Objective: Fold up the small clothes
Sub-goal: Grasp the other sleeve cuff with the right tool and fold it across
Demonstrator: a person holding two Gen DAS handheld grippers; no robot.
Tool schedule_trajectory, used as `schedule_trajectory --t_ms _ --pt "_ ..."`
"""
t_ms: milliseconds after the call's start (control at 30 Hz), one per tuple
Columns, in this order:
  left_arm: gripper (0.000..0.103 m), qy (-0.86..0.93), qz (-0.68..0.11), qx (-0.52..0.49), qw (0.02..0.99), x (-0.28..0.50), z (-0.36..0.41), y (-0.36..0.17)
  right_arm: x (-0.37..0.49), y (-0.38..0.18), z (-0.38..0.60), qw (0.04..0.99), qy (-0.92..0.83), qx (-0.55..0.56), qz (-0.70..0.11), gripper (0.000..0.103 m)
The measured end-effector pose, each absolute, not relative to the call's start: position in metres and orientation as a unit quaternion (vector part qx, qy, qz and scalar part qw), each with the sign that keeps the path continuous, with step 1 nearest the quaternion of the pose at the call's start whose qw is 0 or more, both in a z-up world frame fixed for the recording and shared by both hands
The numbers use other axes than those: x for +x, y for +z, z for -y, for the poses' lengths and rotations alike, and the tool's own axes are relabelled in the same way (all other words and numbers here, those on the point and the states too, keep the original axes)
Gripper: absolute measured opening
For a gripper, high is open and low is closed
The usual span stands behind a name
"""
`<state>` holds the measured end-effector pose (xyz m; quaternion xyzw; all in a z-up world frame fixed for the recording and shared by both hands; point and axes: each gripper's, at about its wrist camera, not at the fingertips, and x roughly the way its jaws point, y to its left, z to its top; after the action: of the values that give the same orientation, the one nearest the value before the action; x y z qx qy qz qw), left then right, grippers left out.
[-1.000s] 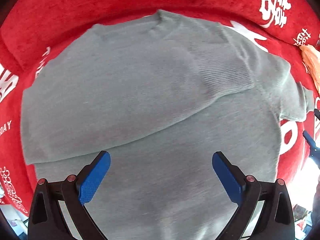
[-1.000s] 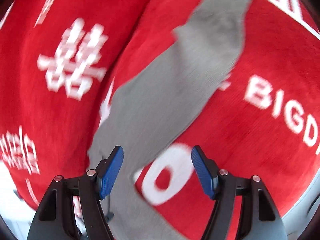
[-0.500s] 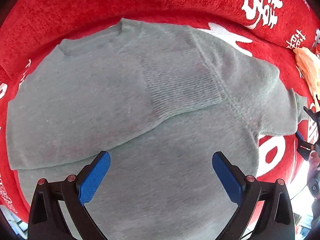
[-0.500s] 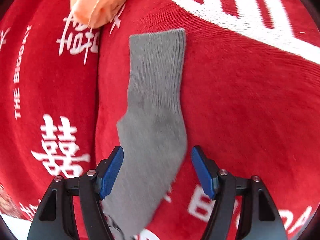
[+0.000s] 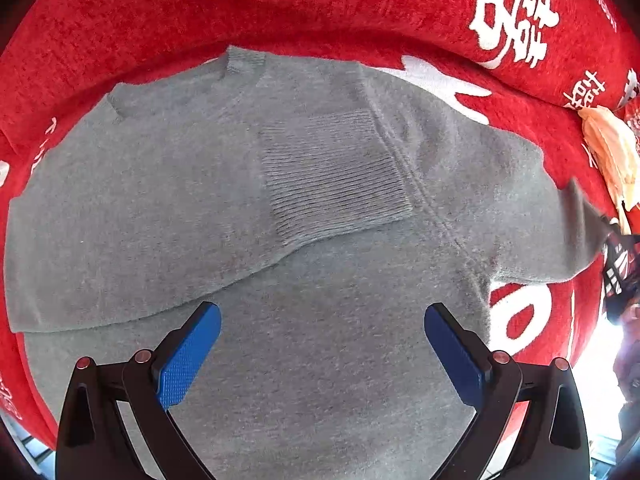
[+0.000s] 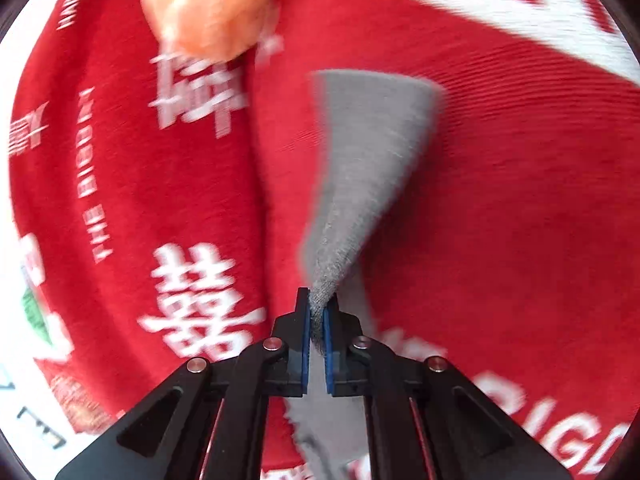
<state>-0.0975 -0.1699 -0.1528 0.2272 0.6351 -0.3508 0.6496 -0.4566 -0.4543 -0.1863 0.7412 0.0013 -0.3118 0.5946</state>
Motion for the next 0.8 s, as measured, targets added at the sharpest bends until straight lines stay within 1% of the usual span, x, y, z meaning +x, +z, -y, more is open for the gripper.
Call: schedule_trajectory --t_ms 100,267,367,500,567,667,733,800 --pt "0.102 -0.345 -0.626 0.224 0.662 -0.086 0.151 -0.144 -0.428 -0.16 0.454 0.635 -0.253 0.73 -0.003 0.006" --pt "0.102 -0.335 -0.625 0.189 0.679 -0.058 0.121 -0.135 -0.35 -0.111 0.442 0.707 -0.155 0.688 -0.054 0.006" --pt "0.102 -0.321 -0.617 0.178 0.696 -0.04 0.1 -0.128 -0.289 -0.088 0.425 0.743 -0.104 0.654 -0.1 0.006" --pt "0.102 -0.299 -0.6 0.17 0.722 -0.017 0.068 -0.12 -0.194 -0.073 0.373 0.791 -0.05 0.575 -0.204 0.006" --pt "0.102 -0.285 -0.596 0.167 0.732 -0.006 0.051 -0.119 -0.148 -0.079 0.343 0.799 -0.024 0.544 -0.256 0.006" --pt "0.102 -0.266 -0.595 0.161 0.741 0.006 0.029 -0.122 -0.088 -0.113 0.296 0.787 -0.009 0.514 -0.341 0.006" --pt "0.102 -0.252 -0.598 0.156 0.744 0.012 0.016 -0.127 -0.069 -0.14 0.274 0.771 -0.035 0.499 -0.393 0.01" --pt "0.102 -0.243 -0.601 0.149 0.747 0.017 0.001 -0.13 -0.057 -0.162 0.263 0.749 -0.067 0.491 -0.441 0.012"
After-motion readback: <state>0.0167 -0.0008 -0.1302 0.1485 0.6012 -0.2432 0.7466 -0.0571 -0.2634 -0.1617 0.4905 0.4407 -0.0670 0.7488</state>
